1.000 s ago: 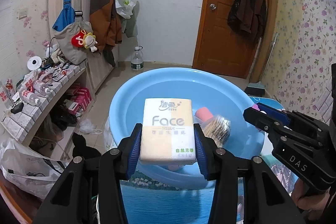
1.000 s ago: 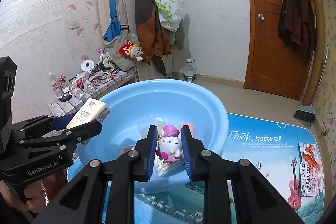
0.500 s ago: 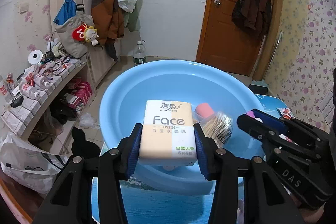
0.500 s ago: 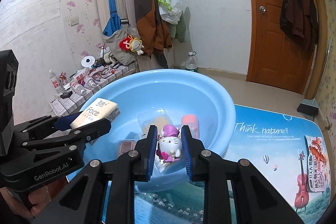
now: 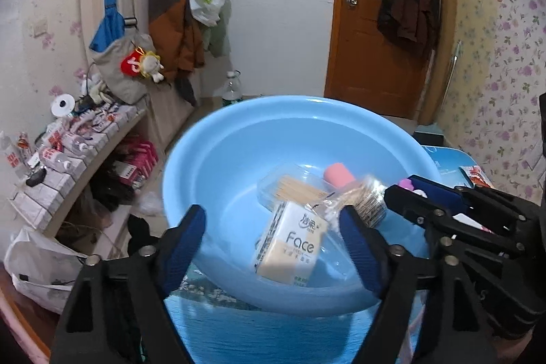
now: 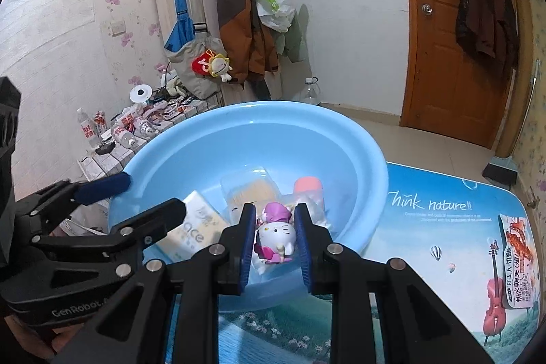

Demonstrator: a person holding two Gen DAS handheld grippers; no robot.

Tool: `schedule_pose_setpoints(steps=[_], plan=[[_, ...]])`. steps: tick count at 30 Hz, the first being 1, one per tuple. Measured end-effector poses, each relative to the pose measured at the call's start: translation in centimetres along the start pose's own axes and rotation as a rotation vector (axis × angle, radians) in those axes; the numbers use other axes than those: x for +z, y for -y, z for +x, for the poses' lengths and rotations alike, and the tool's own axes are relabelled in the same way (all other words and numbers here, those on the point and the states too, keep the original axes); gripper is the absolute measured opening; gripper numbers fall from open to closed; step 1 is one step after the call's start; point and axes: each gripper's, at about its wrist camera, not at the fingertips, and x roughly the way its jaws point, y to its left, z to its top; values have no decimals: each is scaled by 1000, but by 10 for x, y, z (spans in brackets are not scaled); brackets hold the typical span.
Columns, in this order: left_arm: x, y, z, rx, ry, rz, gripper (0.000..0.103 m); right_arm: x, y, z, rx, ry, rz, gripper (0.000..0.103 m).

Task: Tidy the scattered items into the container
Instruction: 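Open the left gripper over the basin while the right gripper releases the figure, then withdraw both open grippers from the basin toward the snack bag on the mat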

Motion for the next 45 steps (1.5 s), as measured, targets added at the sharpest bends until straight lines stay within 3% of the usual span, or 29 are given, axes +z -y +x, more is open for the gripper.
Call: schedule_pose_setpoints(steps=[5, 11, 30, 32, 34, 36, 45], plan=[[0, -2, -8, 13, 17, -19, 96, 1, 2, 1, -8, -1, 2, 25], [2, -5, -21, 17, 65, -35, 101, 0, -2, 1, -5, -4, -4, 24], [-2, -24, -18, 31, 41, -83, 101, 0, -16, 6, -15, -2, -52, 25], [-2, -27, -16, 32, 35, -92, 101, 3, -14, 5, -17, -1, -37, 40], [-3, -29, -17, 30, 34, -100, 101, 5, -11, 1, -38, 12, -22, 65], [-3, -30, -18, 31, 36, -102, 101, 6, -9, -2, -53, 28, -13, 69], [-1, -26, -27, 29, 45, -91, 101, 7, 0, -16, -61, 35, 3, 69]])
